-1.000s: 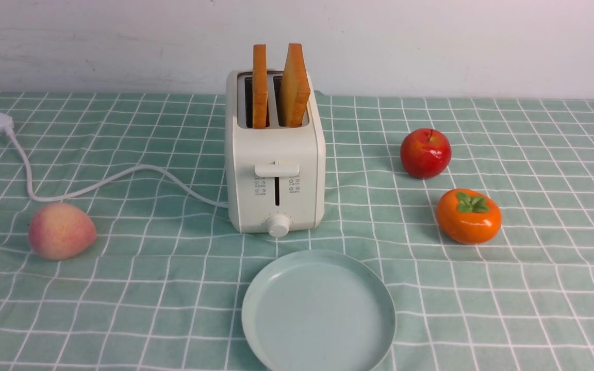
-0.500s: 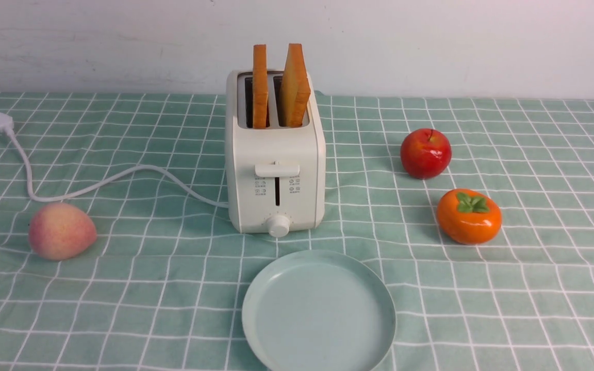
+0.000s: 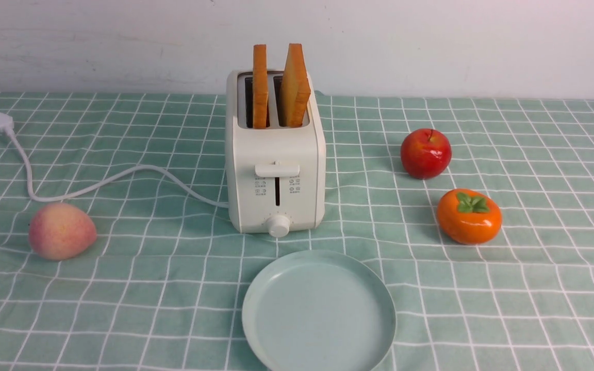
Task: Take toasted bread from bread machine on blue coffee table place on plate.
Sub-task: 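Grasp the toast slice in the toaster and pull it up out of the slot with the right gripper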
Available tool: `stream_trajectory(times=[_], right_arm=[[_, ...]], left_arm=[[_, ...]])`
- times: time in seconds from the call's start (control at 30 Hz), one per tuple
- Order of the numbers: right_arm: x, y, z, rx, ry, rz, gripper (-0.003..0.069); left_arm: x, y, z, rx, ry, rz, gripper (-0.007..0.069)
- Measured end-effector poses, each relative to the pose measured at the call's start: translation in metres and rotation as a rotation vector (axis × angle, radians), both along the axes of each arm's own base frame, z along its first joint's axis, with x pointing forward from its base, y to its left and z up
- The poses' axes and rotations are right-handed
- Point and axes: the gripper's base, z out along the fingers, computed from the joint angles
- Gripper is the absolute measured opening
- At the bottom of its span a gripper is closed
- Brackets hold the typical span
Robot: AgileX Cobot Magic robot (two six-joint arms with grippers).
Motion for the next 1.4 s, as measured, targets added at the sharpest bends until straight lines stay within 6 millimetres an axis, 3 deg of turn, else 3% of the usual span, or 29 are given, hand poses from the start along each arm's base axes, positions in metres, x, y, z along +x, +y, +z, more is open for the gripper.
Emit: stream_trajectory(times=[0.3,0.57,1.0,1.13,1.2,1.3,1.4], right_arm=[[0.000,-0.001,0.000,-0.043,0.002,-0.004,0.0239],[0.002,-0.001,0.004,-0.051,-0.066,0.000,0.0239],[0.003,-0.001,0.009,-0.063,-0.120,0.003,0.0239],[0.003,-0.001,0.012,-0.064,-0.155,0.005,0.0239],[0.004,0.000,0.016,-0.060,-0.201,0.008,0.0239],[0.004,0.000,0.023,-0.059,-0.273,0.013,0.0239],[0.004,0.001,0.032,-0.060,-0.377,0.020,0.0239]], left_arm=[[0.001,0.000,0.002,-0.002,-0.020,0.000,0.0238],[0.005,-0.001,0.025,-0.090,-0.278,0.006,0.0238],[0.005,0.000,0.038,-0.122,-0.417,0.013,0.0238],[0.004,0.001,0.044,-0.279,-0.471,0.034,0.0238],[0.003,0.003,0.050,-0.513,-0.519,0.058,0.0238],[0.002,0.005,0.056,-0.690,-0.569,0.070,0.0238],[0.001,0.006,0.059,-0.783,-0.594,0.071,0.0238]])
